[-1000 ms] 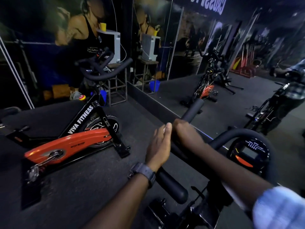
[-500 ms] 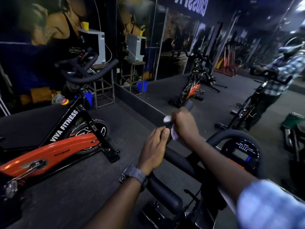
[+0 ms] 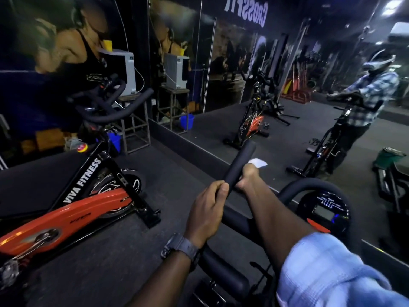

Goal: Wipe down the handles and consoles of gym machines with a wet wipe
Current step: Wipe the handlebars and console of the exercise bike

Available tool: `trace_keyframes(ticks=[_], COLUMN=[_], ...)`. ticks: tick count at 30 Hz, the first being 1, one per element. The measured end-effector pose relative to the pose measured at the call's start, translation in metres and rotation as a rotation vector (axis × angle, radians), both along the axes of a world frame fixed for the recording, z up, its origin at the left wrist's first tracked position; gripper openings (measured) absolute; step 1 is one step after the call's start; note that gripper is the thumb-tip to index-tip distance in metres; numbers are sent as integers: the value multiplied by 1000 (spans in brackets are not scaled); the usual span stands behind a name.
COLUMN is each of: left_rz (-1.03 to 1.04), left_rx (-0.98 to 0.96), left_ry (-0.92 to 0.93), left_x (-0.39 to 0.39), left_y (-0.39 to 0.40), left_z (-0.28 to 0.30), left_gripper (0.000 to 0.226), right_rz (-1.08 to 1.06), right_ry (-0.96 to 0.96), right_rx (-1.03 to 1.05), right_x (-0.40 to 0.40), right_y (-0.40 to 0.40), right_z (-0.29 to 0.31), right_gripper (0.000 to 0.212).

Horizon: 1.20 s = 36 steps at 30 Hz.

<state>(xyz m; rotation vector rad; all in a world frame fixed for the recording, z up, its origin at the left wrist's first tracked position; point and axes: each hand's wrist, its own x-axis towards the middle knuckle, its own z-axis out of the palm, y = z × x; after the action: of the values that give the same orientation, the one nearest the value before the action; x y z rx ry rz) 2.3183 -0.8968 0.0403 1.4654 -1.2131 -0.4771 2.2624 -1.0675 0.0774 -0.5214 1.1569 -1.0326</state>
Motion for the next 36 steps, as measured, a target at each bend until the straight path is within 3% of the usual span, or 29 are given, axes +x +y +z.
trace_keyframes(ticks=[4, 7, 11, 13, 14, 17, 20, 22, 25, 28, 30, 32, 36], left_rz=[9, 21, 10, 13, 13, 15, 7, 22, 89, 167, 187, 200, 180], left_rx=[-8, -30, -33, -24, -16, -5, -17, -39, -84, -176, -209, -209, -166], left_ry=[18, 40, 52, 60, 61, 59, 107, 139, 314, 609, 704, 721, 703], left_x=[1, 1, -2, -1, -2, -1, -2, -2, 3, 7, 7, 7, 1], left_y=[-2, -4, -1, 0, 0, 1, 4, 3, -2, -1, 3, 7, 18], left_z=[-1, -2, -1, 0, 1, 1, 4, 3, -4, -5, -2, -1, -6], left_gripper=[73, 75, 74, 76, 77, 78, 69, 70, 72, 75, 73, 77, 84], right_rz=[168, 264, 130, 38, 33, 68, -54, -41, 155, 408, 665, 884, 971], right_ry=[173, 250, -71, -227, -217, 52, 686, 1011, 1295, 1607, 1666, 1601, 1471], right_rx=[159, 100, 12, -67, -118, -287, -423, -645, -1046, -1297, -1483, -1583, -1650], right_x=[-3, -9, -5, -2, -2, -1, 0, 0, -6, -10, -9, -12, -28], right_y=[15, 31, 35, 25, 14, -11, -20, -14, 8, 37, 62, 80, 112], right_z=[-19, -21, -11, 5, 13, 42, 48, 36, 0, -22, -32, -39, -49], right_gripper=[25, 27, 33, 50, 56, 45, 34, 39, 63, 56, 49, 38, 46])
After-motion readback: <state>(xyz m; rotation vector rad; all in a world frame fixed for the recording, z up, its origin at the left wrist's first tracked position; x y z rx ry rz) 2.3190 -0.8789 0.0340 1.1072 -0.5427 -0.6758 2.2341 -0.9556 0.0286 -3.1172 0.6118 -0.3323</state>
